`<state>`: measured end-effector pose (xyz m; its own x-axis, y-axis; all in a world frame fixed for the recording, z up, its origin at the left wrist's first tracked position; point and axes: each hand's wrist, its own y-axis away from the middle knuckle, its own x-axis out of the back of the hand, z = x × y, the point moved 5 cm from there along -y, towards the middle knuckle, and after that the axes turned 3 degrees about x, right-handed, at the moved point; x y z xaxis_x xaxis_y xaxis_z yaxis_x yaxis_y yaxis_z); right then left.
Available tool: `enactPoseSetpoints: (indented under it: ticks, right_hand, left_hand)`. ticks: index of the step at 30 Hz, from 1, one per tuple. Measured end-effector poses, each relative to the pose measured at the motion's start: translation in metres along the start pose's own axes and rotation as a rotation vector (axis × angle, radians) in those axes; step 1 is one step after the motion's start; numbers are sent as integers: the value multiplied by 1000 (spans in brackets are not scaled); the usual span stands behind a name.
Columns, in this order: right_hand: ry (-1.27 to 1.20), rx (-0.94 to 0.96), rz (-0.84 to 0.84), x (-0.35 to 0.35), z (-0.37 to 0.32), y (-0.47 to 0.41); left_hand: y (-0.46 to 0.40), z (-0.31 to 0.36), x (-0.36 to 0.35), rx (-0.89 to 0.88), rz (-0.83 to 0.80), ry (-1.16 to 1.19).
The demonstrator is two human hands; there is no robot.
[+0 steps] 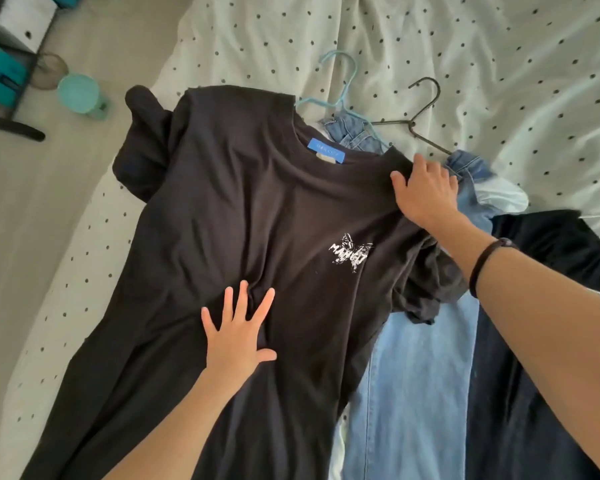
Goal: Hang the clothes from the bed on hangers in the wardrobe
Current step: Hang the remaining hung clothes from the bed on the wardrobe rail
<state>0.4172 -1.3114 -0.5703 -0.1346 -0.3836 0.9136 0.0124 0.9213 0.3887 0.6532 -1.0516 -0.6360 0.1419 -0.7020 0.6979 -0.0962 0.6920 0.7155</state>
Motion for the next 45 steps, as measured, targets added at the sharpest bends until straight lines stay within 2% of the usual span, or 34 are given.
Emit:
enactPoseSetpoints:
  ticks: [5,9,11,13,16,19,23,26,30,34,39,45]
  right_hand:
    - [-85,-57,83,14,-11,-9]
    - [-333,-134,120,23,-24,13]
    - [-468,-193,136,30,-25,33]
    - [-570,-202,141,36,-24,60]
    - [-719,-169,148,39,-16,113]
    - [-812,-174,180,45,-3,168]
    - [-870,-214,228,58,28,242]
    - [-884,-204,250,72,66,291]
    - [-900,-193,364,98,128,367]
    - [-955,-309,485,106,206,458]
    - [-990,-508,700,110,301,593]
    - [-873,-686,997,127,391,771]
  left_hand:
    - [-3,-3,2,-20,-87,62]
    - [-3,-3,11,-29,-173,116]
    - [-1,-4,20,-16,-164,184]
    - [7,-3,34,7,-76,277]
    - [35,2,61,28,147,437]
    - [71,9,94,-32,352,555]
    - [128,30,153,-177,701,574]
    - [163,58,187,-241,837,462]
    - [195,113,202,-433,832,238]
    - [251,182,196,-694,858,151]
    - [336,280,165,-1035,681,138]
    - [471,412,116,-1350,655,164]
